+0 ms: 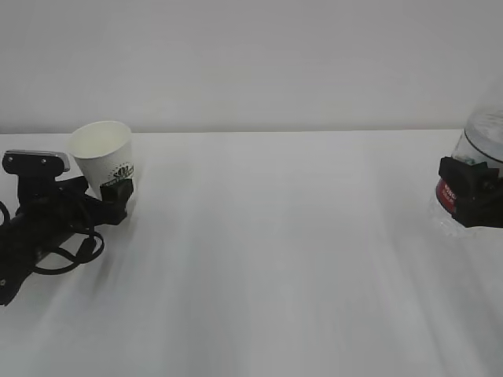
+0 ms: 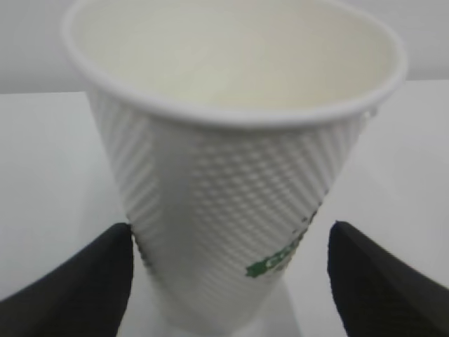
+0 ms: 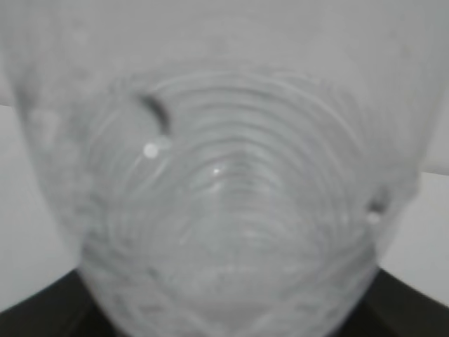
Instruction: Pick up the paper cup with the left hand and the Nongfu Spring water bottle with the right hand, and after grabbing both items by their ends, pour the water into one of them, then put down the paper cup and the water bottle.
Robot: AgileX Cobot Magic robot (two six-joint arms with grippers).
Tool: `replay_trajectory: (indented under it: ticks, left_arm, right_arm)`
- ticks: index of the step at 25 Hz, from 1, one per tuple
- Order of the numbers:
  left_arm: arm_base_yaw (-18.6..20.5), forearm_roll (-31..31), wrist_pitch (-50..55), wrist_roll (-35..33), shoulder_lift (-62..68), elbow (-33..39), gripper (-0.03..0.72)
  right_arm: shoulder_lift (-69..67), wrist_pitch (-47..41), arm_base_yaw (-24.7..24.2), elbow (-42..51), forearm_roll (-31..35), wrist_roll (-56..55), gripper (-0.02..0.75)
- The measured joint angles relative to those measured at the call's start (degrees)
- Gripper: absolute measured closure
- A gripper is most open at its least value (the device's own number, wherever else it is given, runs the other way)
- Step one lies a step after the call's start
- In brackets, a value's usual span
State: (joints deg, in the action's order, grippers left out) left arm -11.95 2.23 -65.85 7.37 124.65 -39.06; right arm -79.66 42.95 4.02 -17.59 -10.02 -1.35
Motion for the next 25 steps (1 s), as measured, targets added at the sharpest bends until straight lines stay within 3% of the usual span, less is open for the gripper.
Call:
replay_trajectory:
  ticks: [15,25]
  left_arm:
    - [0.0,-0.2,4.9,0.0,4.4,-8.9,0.057]
    - [0.0,0.0,9.0,0.0,5.7,-14.7,-0.003]
  right_arm:
    - [0.0,0.0,0.0,0.0,0.0,0.0,0.260]
    - [0.0,0.0,0.0,0.0,0.0,0.0,0.260]
